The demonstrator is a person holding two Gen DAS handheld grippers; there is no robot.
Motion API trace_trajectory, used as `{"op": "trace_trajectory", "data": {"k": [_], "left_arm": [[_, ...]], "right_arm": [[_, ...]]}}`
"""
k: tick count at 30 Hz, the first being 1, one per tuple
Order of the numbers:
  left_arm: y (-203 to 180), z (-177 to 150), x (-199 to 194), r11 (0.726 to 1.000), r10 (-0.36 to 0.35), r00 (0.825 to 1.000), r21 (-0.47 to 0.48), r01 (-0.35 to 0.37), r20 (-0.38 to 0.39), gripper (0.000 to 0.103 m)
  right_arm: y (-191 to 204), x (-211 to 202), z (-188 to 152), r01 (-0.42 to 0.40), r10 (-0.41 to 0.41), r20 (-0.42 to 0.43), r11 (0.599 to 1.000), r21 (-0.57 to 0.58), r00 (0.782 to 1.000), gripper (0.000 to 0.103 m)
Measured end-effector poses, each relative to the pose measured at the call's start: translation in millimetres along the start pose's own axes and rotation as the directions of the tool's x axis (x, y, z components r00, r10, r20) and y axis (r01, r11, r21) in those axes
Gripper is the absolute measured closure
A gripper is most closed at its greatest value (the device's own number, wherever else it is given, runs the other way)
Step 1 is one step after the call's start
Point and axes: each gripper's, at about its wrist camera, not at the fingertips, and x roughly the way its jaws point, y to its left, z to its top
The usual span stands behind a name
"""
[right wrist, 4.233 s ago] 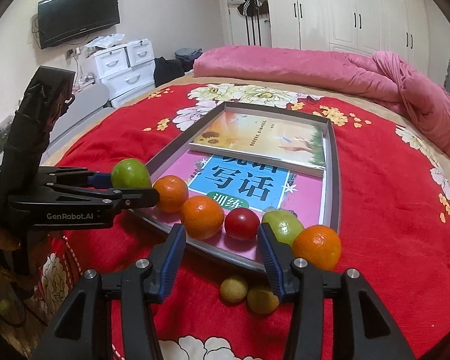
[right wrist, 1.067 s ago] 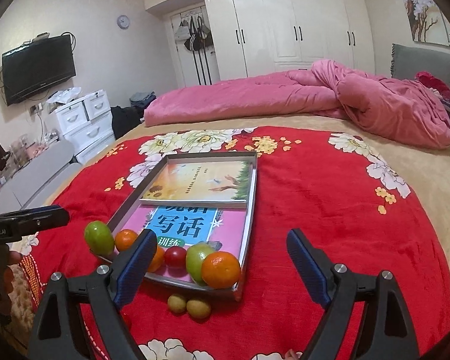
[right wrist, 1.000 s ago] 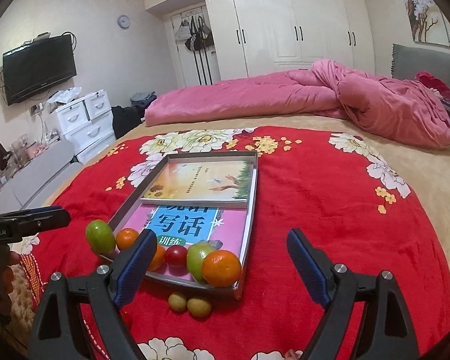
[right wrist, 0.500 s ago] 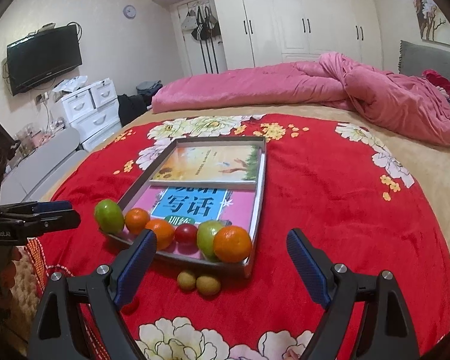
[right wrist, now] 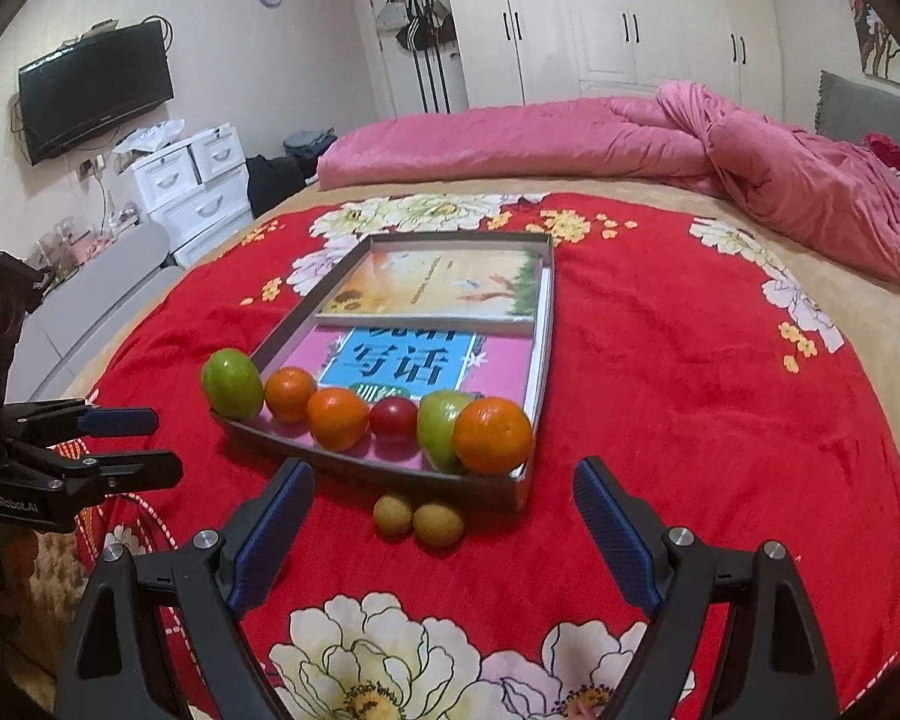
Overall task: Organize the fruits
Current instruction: 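Move both open tools toward the cherry tomatoes and small brown fruits, then grasp a red cherry tomato with the left tool while the right tool grasps a small brown fruit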
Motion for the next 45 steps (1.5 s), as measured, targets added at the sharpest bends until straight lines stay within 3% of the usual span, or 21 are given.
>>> {"op": "trace_trajectory", "data": {"k": [13,26,33,35,45], "left_arm": [[-7,-11,7,1.0,-0.002,0.999,0.016,0.002,-0.047,0.023],[-12,-28,32,0.998,0.005,0.986,0.065,0.006,-0.169,0.023],[-7,-31,42,0.999,-0.009,0.981,0.049,0.019,-0.194,0.038],[-6,-31,45,0.999,-0.011,0.98,0.046,0.021,-0.198,0.046],[-4,-27,54,0.998,-0.013,0.982,0.057,0.025,-0.19,0.052]], "right_arm": [[7,6,-9,0.001,-0.002,-0.056,1.0,-0.016,0.998,0.015],[8,13,-13,0.025,-0.027,-0.09,0.999,-0.026,0.996,0.015],[6,15,-15,0.031,-0.033,-0.101,0.999,-0.026,0.994,0.015],[6,17,-16,0.033,-0.035,-0.109,0.999,-0.025,0.993,0.015],[2,38,-24,0.086,-0.092,-0.176,0.995,-0.044,0.98,0.015]]}}
